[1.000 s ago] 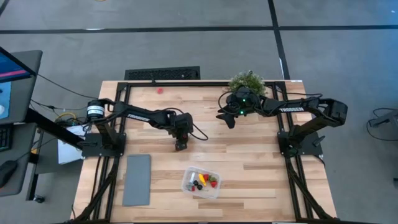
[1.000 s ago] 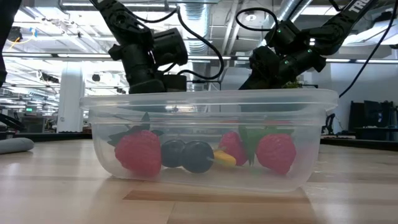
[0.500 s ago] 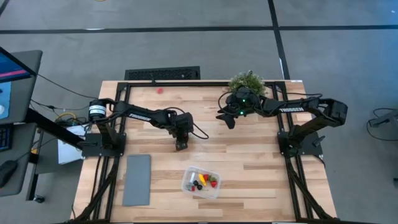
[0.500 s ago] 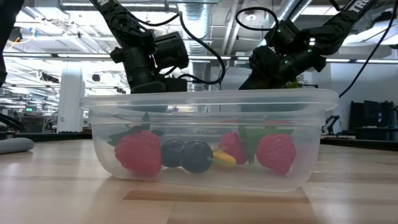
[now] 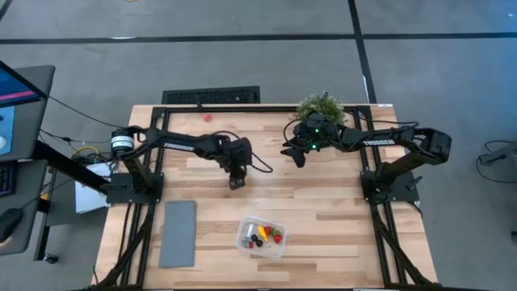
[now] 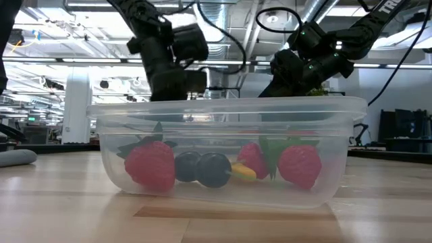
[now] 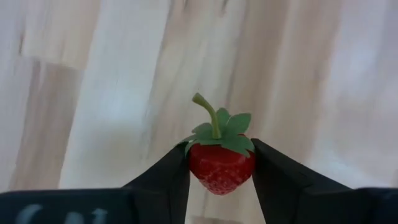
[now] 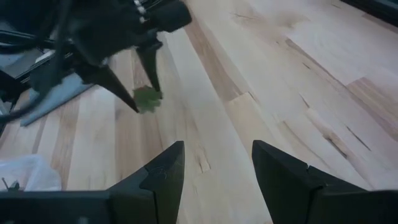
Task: Pick and placing Produce into tupperware
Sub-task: Put the red strawberry into the transparent bin
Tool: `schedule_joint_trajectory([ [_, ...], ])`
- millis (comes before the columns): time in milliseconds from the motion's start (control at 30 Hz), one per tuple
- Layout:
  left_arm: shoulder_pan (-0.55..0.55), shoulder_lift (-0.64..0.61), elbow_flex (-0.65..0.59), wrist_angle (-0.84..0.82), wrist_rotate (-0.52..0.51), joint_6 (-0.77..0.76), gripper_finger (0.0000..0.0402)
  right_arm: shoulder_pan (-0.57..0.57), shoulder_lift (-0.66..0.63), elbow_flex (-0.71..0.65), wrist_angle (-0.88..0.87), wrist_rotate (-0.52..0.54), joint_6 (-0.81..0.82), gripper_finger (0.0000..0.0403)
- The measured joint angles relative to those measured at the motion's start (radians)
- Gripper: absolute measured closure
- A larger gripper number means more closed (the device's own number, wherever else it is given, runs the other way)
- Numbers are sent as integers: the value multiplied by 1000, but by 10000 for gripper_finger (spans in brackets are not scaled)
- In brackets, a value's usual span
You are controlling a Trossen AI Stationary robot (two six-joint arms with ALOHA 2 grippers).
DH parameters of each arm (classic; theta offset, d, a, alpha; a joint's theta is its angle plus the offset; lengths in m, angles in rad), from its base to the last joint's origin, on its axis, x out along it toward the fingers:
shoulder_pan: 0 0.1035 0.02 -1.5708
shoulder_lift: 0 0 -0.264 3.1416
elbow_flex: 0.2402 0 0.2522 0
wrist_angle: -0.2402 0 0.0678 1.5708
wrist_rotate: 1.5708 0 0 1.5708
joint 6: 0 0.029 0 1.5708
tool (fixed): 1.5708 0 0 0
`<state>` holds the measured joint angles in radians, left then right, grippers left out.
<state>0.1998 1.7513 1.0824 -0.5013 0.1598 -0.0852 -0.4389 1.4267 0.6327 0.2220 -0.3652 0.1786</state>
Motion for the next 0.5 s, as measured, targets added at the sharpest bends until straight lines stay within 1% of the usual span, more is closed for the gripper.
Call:
schedule_joint_trajectory([
  [167,8,-55,83,-41,80,11,263,-3,0,0,5,0,-2,191],
  [267,-9,-79,148,-43,177,10,266,-2,0,0,5,0,-3,191],
  [367,-53,-91,226,-34,258,0,271,-2,0,0,6,0,-3,191],
  [433,-99,-89,278,-28,262,-2,270,-2,0,0,6,0,-3,191],
  [500,-155,-88,320,-29,238,6,266,-2,0,0,7,0,-3,191],
])
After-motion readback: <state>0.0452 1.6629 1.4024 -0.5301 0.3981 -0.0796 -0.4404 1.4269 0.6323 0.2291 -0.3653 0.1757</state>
